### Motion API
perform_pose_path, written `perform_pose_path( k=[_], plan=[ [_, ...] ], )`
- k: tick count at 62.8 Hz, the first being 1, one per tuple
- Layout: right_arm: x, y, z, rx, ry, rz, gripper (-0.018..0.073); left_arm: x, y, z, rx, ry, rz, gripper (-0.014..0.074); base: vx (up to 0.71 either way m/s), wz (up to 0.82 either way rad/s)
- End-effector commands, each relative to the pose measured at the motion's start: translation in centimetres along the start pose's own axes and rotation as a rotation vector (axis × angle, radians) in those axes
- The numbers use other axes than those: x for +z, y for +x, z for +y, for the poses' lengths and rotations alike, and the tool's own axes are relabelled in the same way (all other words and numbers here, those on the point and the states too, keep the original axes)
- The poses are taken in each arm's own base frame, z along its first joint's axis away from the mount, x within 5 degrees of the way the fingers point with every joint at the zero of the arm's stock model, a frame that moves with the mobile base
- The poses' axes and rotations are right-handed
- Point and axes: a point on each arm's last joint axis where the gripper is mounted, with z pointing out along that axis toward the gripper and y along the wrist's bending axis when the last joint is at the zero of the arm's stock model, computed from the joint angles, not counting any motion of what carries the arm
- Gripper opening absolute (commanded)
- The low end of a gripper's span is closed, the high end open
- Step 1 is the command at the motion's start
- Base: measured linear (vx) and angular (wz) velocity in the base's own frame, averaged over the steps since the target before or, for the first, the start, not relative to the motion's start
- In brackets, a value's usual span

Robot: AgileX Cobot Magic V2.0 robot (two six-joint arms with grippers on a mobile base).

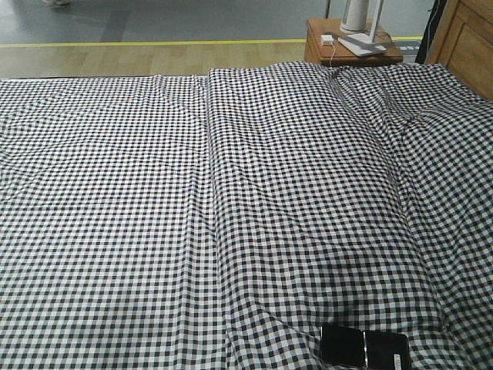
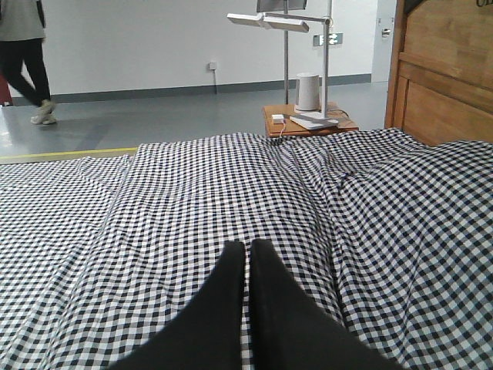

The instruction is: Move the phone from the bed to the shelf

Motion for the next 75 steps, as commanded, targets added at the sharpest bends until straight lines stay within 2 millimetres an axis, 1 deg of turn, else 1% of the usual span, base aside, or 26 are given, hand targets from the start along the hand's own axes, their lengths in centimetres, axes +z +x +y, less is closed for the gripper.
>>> perform_pose_path(
  k=[1, 75],
  plan=[
    [-0.05, -0.38, -0.02, -0.014, 0.004, -0.073, -0.0005, -0.03, -0.43, 0.02, -0.009, -0.003, -0.071, 0.0001, 0.0, 0.0],
    [-0.05, -0.45, -0.02, -0.014, 0.004, -0.08, -0.0005, -0.03, -0.43, 0.02, -0.009, -0.003, -0.071, 0.0001, 0.0, 0.0]
  ],
)
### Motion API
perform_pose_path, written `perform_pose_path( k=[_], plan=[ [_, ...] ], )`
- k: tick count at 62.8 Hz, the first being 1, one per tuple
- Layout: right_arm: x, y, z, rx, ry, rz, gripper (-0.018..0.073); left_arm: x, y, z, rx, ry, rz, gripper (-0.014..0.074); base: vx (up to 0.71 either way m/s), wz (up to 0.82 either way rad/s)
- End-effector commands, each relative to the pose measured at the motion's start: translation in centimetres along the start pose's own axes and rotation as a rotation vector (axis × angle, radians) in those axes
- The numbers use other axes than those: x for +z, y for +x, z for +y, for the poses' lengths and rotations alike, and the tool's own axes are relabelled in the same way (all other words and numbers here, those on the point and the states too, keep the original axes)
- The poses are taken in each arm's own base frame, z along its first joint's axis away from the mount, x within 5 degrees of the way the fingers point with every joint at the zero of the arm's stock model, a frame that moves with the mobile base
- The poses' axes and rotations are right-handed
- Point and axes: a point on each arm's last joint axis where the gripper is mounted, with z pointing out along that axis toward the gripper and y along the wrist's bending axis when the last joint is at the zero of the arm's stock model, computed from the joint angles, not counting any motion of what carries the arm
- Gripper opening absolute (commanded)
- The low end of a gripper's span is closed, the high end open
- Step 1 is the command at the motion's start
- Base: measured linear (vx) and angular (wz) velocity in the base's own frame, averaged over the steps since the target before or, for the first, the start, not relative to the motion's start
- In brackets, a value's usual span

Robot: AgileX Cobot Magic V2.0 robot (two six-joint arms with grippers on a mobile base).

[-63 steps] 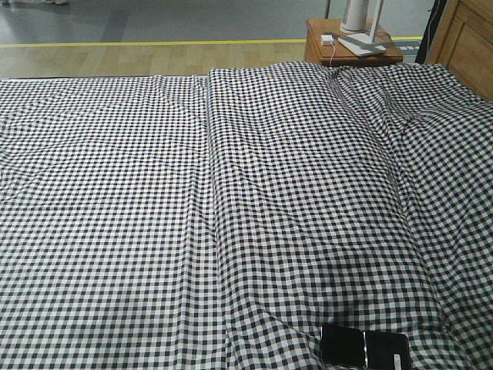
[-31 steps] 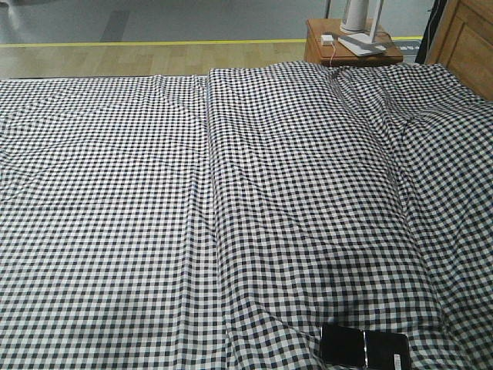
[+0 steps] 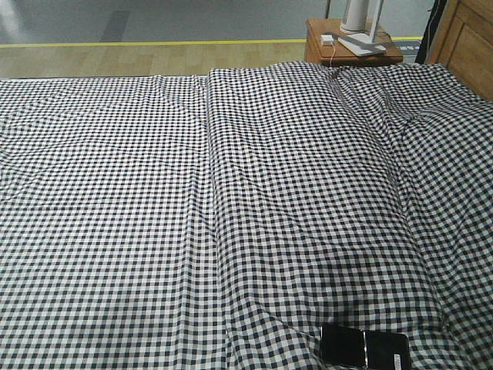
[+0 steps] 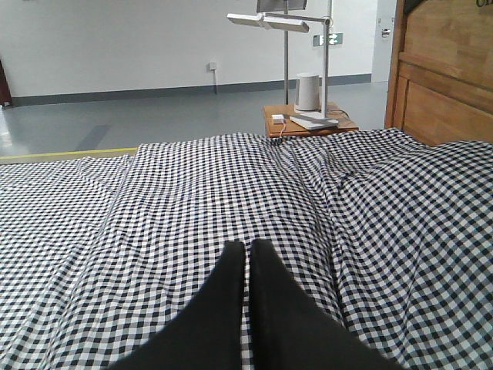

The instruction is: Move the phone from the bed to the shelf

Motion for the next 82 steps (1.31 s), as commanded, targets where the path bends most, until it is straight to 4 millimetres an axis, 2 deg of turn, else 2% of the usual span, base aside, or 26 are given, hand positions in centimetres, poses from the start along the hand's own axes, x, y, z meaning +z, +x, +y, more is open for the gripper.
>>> perform_pose_path(
  k=[1, 12, 22, 27, 39, 45, 50, 62, 69, 76, 82],
  plan=[
    [-0.1, -0.5, 0.0, -0.014, 0.004, -0.083, -0.0005, 0.0, -0.4, 0.0, -0.009, -0.003, -0.071, 0.0001, 0.0, 0.0],
    [-0.2, -1.4, 0.0, -0.006, -0.001, -0.183, -0.0005, 0.0, -0.4, 0.0, -0.009, -0.003, -0.071, 0.0001, 0.0, 0.0],
    [-1.1, -4.5, 0.2, -0.014, -0.009, -0.426, -0.0005, 0.0, -0.4, 0.0, -0.009, -0.003, -0.071, 0.0001, 0.0, 0.0],
    [-1.8, -6.4, 0.2, -0.032, -0.007, -0.514, -0.0005, 0.0, -0.4, 0.0, -0.009, -0.003, -0.071, 0.0001, 0.0, 0.0],
    [-4.5, -12.5, 0.4, -0.096, 0.012, -0.679, -0.0005, 0.0, -0.4, 0.0, -0.009, -0.003, -0.071, 0.0001, 0.0, 0.0],
    [-5.1, -15.4, 0.5, -0.097, 0.013, -0.681, -0.0005, 0.0, -0.4, 0.0, -0.009, -0.003, -0.071, 0.0001, 0.0, 0.0],
    [-4.9, -18.0, 0.6, -0.097, 0.013, -0.644, -0.0005, 0.0, -0.4, 0.0, -0.009, -0.003, -0.071, 0.0001, 0.0, 0.0],
    [-2.0, -22.9, 0.8, -0.087, 0.01, -0.43, -0.0004, 0.0, -0.4, 0.0, -0.009, -0.003, -0.071, 0.0001, 0.0, 0.0],
    [0.9, -24.1, 0.8, -0.087, 0.01, -0.249, 0.0002, 0.0, -0.4, 0.0, -0.009, -0.003, -0.071, 0.0001, 0.0, 0.0],
    [3.7, -24.0, 0.7, -0.087, 0.01, -0.067, 0.0022, 0.0, -0.4, 0.0, -0.009, -0.003, -0.071, 0.0001, 0.0, 0.0],
    [6.3, -22.8, 0.7, -0.087, 0.009, 0.075, 0.0064, 0.0, -0.4, 0.0, -0.009, -0.003, -0.071, 0.0001, 0.0, 0.0]
  ],
)
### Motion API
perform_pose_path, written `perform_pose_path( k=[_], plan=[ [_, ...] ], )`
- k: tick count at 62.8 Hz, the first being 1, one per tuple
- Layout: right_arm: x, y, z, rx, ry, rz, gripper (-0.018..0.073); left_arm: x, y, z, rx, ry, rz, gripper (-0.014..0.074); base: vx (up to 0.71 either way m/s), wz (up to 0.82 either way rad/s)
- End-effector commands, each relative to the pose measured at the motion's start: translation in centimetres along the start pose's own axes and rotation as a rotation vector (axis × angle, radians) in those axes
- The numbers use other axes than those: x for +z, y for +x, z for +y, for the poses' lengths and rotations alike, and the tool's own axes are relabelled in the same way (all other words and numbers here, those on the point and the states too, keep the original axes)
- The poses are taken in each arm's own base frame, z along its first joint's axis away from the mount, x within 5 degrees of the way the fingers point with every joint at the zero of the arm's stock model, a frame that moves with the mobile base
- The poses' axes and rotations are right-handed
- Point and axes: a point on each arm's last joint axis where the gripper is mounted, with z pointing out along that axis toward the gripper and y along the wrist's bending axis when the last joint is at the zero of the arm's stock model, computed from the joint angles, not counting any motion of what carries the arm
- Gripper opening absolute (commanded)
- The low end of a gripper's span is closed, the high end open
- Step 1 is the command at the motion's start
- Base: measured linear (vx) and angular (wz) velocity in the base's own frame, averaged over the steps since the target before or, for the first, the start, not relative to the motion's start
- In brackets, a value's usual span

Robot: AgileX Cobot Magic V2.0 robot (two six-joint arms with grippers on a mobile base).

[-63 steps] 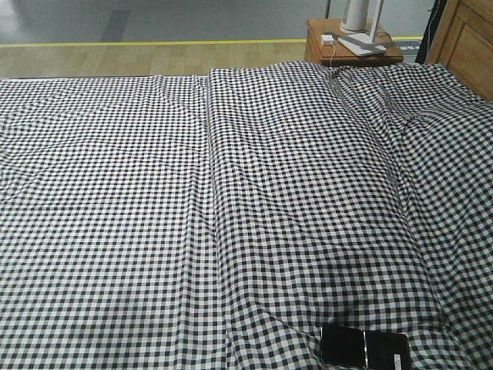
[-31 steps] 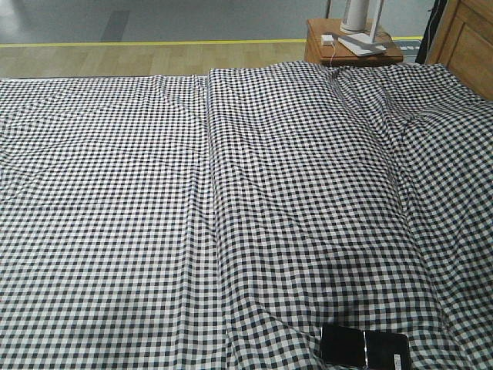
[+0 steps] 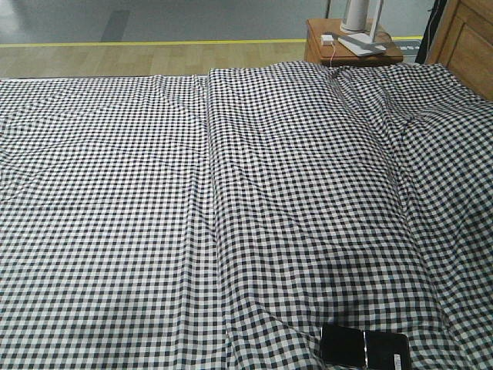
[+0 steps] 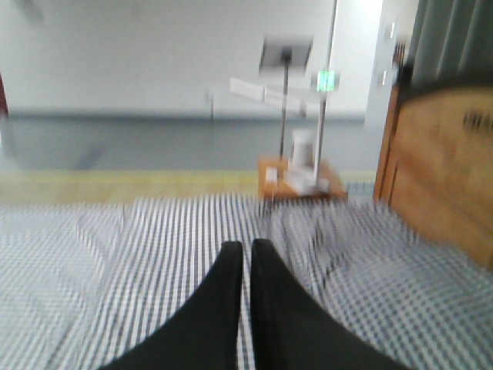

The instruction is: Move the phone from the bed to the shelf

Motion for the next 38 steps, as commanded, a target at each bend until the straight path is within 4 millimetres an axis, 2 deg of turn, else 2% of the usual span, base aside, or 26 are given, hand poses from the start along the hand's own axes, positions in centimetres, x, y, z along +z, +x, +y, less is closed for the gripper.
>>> perform_pose_path(
  k=[1, 12, 28, 34, 38],
  plan=[
    [2.0, -0.2, -0.1, -0.01, 0.007, 0.061, 0.0072, 0.0, -0.4, 0.0, -0.009, -0.003, -0.071, 0.0001, 0.0, 0.0],
    [4.7, 2.2, 0.0, 0.0, -0.007, 0.294, 0.0243, 0.0, -0.4, 0.0, -0.009, -0.003, -0.071, 0.0001, 0.0, 0.0],
    [6.3, 4.2, 0.2, 0.025, -0.018, 0.483, 0.0641, 0.0, -0.4, 0.0, -0.009, -0.003, -0.071, 0.0001, 0.0, 0.0],
    [6.5, 4.5, 0.2, 0.029, -0.018, 0.509, 0.0722, 0.0, -0.4, 0.0, -0.009, -0.003, -0.071, 0.0001, 0.0, 0.0],
    [6.6, 4.6, 0.2, 0.034, -0.017, 0.517, 0.0728, 0.0, -0.4, 0.0, -0.009, -0.003, -0.071, 0.0001, 0.0, 0.0]
  ],
)
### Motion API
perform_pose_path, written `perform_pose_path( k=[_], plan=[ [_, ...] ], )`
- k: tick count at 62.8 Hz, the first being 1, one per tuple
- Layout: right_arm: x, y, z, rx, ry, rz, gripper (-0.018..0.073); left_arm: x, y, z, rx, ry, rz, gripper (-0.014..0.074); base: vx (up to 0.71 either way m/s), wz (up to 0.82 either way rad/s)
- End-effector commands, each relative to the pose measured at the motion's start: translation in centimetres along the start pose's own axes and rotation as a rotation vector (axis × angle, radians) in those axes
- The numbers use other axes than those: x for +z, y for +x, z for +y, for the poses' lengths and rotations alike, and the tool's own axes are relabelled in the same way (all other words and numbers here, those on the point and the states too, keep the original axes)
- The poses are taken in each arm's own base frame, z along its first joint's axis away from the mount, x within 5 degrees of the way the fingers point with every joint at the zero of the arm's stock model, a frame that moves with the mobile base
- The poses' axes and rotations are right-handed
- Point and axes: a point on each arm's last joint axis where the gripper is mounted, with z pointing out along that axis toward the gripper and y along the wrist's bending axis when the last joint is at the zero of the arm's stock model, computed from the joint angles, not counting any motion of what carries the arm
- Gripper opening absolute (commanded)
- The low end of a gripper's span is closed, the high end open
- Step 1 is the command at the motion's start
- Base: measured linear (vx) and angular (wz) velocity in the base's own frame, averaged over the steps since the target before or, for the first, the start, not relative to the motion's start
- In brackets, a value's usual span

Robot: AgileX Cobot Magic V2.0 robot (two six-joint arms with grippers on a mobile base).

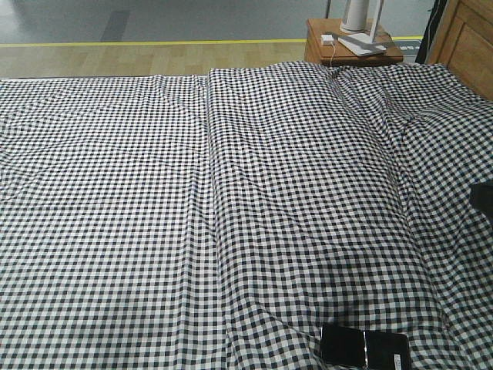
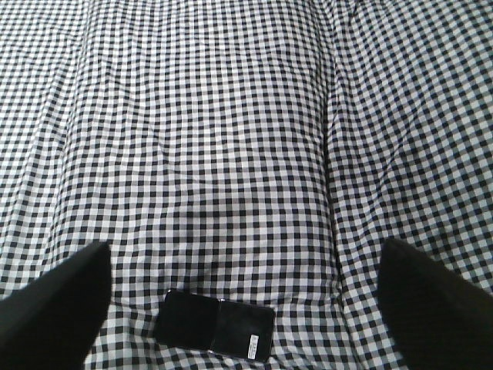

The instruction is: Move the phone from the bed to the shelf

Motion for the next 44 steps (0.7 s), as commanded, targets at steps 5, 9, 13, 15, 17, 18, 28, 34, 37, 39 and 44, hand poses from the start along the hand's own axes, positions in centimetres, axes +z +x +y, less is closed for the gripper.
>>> perform_pose_path(
  k=[5, 9, 13, 15, 17, 18, 28, 34, 37, 39, 44],
  plan=[
    [-0.7, -1.2, -0.1, 0.032, 0.002, -0.067, 0.0719, 0.0, -0.4, 0.0, -0.009, -0.003, -0.071, 0.0001, 0.0, 0.0],
    [-0.4, -1.2, -0.2, 0.044, 0.005, -0.053, 0.0708, 0.0, -0.4, 0.0, -0.009, -0.003, -0.071, 0.0001, 0.0, 0.0],
    [-0.1, -1.2, -0.4, 0.049, 0.015, -0.04, 0.0694, 0.0, -0.4, 0.0, -0.009, -0.003, -0.071, 0.0001, 0.0, 0.0],
    [-0.1, -1.1, -0.6, 0.058, 0.023, -0.035, 0.0688, 0.0, -0.4, 0.0, -0.009, -0.003, -0.071, 0.0001, 0.0, 0.0],
    [0.0, -1.1, -0.8, 0.069, 0.034, -0.027, 0.0683, 0.0, -0.4, 0.0, -0.009, -0.003, -0.071, 0.0001, 0.0, 0.0],
    [0.0, -1.0, -0.9, 0.076, 0.038, -0.023, 0.0681, 0.0, -0.4, 0.0, -0.009, -0.003, -0.071, 0.0001, 0.0, 0.0],
    [0.6, -0.6, -3.0, 0.18, 0.119, 0.059, 0.0673, 0.0, -0.4, 0.0, -0.009, -0.003, -0.071, 0.0001, 0.0, 0.0],
    [1.3, -0.5, -4.1, 0.22, 0.157, 0.103, 0.0671, 0.0, -0.4, 0.0, -0.009, -0.003, -0.071, 0.0001, 0.0, 0.0],
    [1.8, -0.7, -4.7, 0.241, 0.174, 0.12, 0.0669, 0.0, -0.4, 0.0, -0.009, -0.003, -0.071, 0.0001, 0.0, 0.0],
    [2.3, -0.7, -5.2, 0.258, 0.185, 0.139, 0.0669, 0.0, -0.4, 0.0, -0.009, -0.003, -0.071, 0.0001, 0.0, 0.0],
    [3.8, -0.7, -6.6, 0.305, 0.209, 0.194, 0.0667, 0.0, -0.4, 0.0, -0.009, -0.003, -0.071, 0.0001, 0.0, 0.0]
  ],
)
